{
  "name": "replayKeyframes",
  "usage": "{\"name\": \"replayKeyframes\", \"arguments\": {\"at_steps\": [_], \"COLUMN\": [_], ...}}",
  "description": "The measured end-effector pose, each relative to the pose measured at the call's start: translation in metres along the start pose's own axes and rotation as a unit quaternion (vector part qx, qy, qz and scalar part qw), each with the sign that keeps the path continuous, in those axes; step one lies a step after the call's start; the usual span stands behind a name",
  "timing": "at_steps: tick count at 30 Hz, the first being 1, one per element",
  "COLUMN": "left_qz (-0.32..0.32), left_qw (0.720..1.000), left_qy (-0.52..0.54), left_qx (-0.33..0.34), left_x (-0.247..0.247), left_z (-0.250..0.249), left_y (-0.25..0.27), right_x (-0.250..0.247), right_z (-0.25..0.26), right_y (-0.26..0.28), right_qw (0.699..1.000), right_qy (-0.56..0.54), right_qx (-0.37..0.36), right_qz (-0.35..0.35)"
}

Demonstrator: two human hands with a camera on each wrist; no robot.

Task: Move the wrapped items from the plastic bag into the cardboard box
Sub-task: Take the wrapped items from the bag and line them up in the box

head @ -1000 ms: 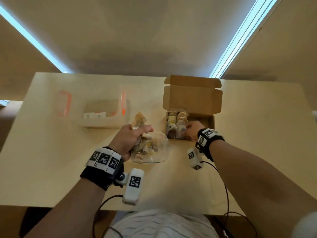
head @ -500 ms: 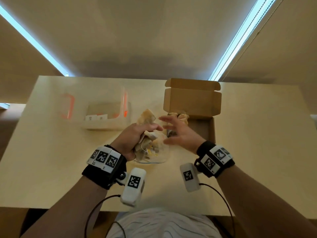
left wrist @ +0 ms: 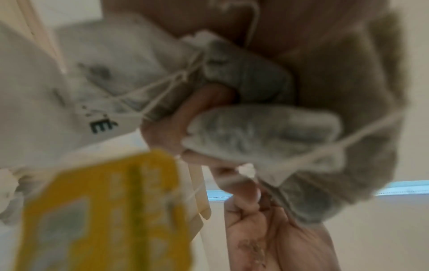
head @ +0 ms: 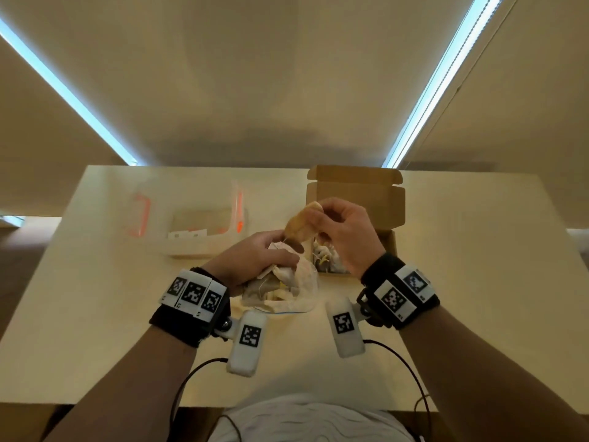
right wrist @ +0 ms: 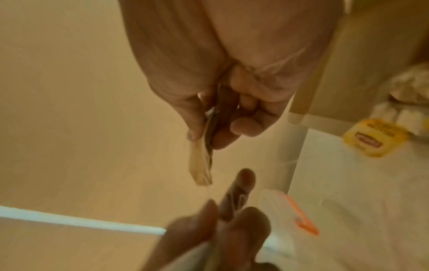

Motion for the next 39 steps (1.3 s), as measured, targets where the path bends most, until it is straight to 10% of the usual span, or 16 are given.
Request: {"name": "replayKeyframes", "arguments": {"at_steps": [15,23,27,33,39], "left_qz": [-0.087,-0.104,-0.165,-0.11,-0.205], "left_qw": [0.981,0.988,0.95,0.885,0.893], "left_qy": [0.17,0.098,0.258,0.452,0.401], "left_qx": [0.031,0.063,0.052,0.016,-0.007], "left_x": [-0.006,0.005,0.0,0.003,-0.016], "left_z": [-0.004,-0.005,-0.008,-0.023,-0.019], "left_y": [0.005,0.001,0.0,-0.005,-0.006], "right_x": [0.005,0.014,-0.003,0.037,0.041], "right_z": [0.002,0.024,0.011,-0.021,-0.018], "right_y": [0.021,0.023,0.033,0.059,0.05], "right_qw": [0.995,0.975,0.985,0.97,0.966], "right_qy": [-0.04,0.171,0.114,0.178,0.216], "right_qx": [0.036,-0.142,-0.111,-0.051,-0.053], "right_qz": [0.081,-0.021,-0.067,0.16,0.131]}}
Point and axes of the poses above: each hand's wrist, its own y-axis away from the middle knuckle, its own x-axis out of the palm, z = x × y, the point moved 5 cm from there along -y, towards the middle knuckle, and after that the axes turned 4 degrees about y, right-handed, at the moved point
